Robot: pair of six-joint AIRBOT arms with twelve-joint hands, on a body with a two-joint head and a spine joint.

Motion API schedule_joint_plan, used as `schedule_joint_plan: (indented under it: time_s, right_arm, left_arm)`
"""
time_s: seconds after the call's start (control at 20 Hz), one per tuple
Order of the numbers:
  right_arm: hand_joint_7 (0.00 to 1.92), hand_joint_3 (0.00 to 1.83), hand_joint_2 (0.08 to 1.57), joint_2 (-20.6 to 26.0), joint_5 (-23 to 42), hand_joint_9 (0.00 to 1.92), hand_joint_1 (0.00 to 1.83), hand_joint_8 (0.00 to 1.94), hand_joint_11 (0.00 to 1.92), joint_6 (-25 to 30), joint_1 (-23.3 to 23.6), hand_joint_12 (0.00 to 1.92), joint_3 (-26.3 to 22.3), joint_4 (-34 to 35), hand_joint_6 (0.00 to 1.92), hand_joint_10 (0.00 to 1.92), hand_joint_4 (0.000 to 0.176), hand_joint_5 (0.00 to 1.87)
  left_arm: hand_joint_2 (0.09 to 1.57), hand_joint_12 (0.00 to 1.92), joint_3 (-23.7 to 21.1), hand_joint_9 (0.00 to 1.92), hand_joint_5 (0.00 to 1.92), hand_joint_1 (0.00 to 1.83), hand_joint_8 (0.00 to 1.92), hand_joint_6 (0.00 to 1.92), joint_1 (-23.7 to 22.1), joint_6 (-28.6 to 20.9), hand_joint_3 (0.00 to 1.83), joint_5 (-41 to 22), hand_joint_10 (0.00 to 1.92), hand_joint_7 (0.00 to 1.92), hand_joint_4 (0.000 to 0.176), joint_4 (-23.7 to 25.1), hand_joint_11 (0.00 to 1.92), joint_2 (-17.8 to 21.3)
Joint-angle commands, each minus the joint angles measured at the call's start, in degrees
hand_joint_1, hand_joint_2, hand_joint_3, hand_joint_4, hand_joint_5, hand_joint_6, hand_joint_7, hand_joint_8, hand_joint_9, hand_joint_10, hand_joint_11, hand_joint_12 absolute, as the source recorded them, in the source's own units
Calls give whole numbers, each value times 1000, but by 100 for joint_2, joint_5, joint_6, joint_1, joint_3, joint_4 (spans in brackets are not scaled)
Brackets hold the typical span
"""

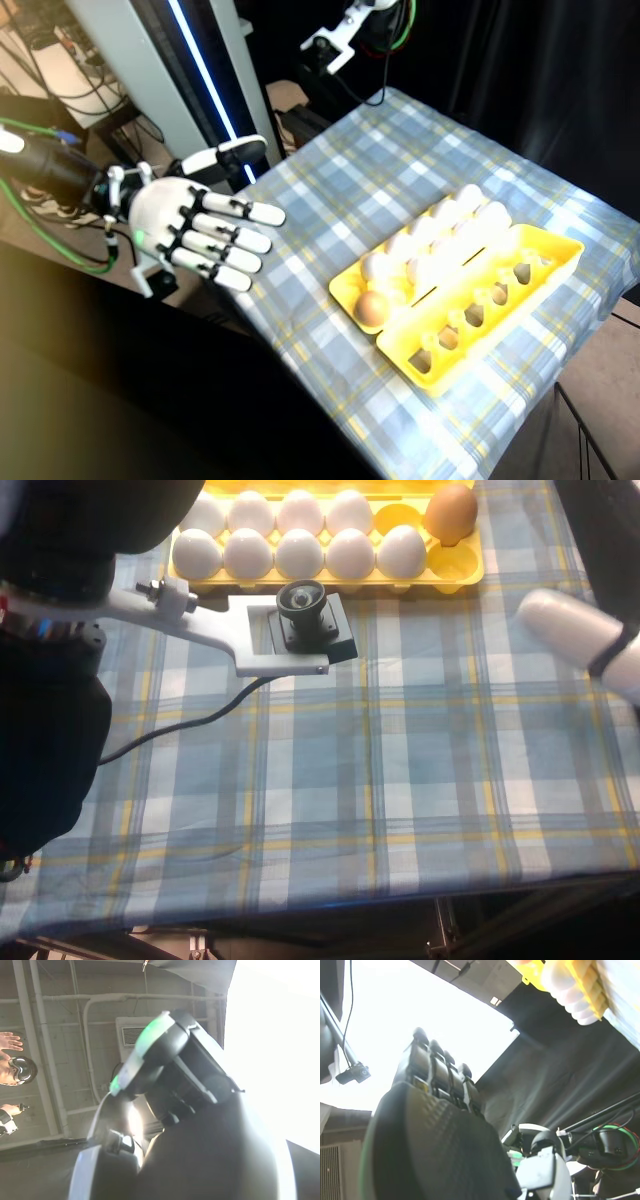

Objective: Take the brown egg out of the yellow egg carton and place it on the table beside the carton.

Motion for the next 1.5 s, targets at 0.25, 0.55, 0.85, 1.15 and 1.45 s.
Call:
schedule_joint_plan:
  time_s: [0.25, 0.55, 0.85, 1.15, 1.45]
  right_arm:
    - [171, 0, 1056, 70, 312, 107, 36, 5, 82, 159, 283, 170, 297, -98, 4, 7, 42, 154]
    - [336, 1, 1095, -68, -1323, 252, 149, 4, 180, 137, 1245, 120, 1153, -403, 3, 8, 31, 250]
    - [659, 5, 1160, -553, -2774, 566, 306, 17, 353, 138, 1990, 87, 1986, -707, 9, 19, 6, 454]
    - [693, 0, 1161, -691, -3109, 613, 339, 4, 273, 138, 2086, 47, 2208, -740, 6, 11, 15, 493]
    - [687, 0, 1169, -844, -3417, 624, 445, 0, 353, 138, 2337, 80, 2435, -757, 6, 3, 0, 512]
  left_arm:
    - [1063, 1921, -61, 717, 479, 0, 1921, 1913, -117, -44, 11, -444, 1921, 728, 0, 90, 522, -62]
    - [1067, 1921, -60, 928, 575, 0, 1921, 1787, -117, -44, 0, -444, 1921, 914, 0, 90, 692, -61]
    - [1054, 1921, -58, 956, 544, 0, 1921, 1885, -116, -44, 0, -444, 1921, 924, 0, 92, 776, -58]
    - [1064, 1921, -58, 1000, 561, 0, 1921, 1921, -114, -44, 0, -444, 1921, 949, 0, 91, 839, -53]
    - [1098, 1921, -58, 1173, 728, 58, 1921, 1921, -114, -44, 5, -444, 1921, 1112, 0, 90, 1016, -54]
